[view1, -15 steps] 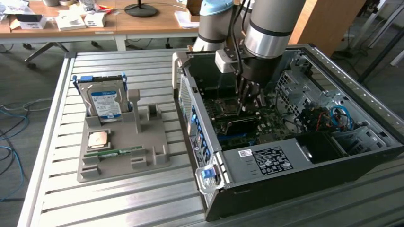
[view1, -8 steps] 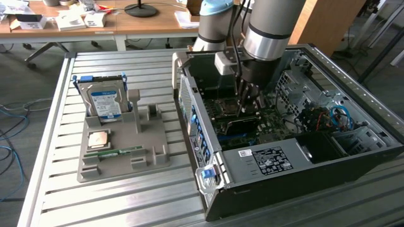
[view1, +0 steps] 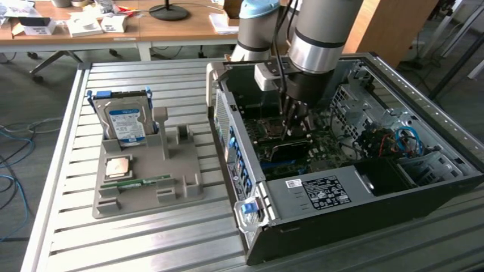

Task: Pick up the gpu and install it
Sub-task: 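Press down on the gpu until it lock into place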

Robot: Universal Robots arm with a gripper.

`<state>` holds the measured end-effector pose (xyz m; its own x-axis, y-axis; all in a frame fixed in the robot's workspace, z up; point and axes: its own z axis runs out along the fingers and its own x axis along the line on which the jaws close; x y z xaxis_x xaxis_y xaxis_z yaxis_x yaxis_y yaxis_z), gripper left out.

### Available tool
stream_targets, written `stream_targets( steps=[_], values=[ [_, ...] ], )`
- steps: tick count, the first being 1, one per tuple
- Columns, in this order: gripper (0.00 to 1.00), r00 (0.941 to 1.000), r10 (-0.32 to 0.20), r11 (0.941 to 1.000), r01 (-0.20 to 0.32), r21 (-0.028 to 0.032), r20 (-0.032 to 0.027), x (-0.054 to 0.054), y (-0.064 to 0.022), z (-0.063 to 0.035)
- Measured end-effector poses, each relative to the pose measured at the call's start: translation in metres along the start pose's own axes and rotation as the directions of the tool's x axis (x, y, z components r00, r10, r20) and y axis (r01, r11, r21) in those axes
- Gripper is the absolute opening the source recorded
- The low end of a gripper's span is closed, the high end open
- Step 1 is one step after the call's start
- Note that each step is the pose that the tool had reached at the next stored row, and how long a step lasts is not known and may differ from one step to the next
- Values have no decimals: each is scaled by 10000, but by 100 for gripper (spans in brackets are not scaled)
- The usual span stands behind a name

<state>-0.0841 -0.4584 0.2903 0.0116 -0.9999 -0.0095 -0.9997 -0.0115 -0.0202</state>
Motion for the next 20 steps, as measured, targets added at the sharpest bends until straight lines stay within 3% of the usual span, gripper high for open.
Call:
stream_targets(
  steps=[8,20],
  values=[
    [11,10000,-2,10000,2,54,-1,-4,39,37],
    [11,10000,-1,10000,1,58,-7,-41,68,65]
  ],
)
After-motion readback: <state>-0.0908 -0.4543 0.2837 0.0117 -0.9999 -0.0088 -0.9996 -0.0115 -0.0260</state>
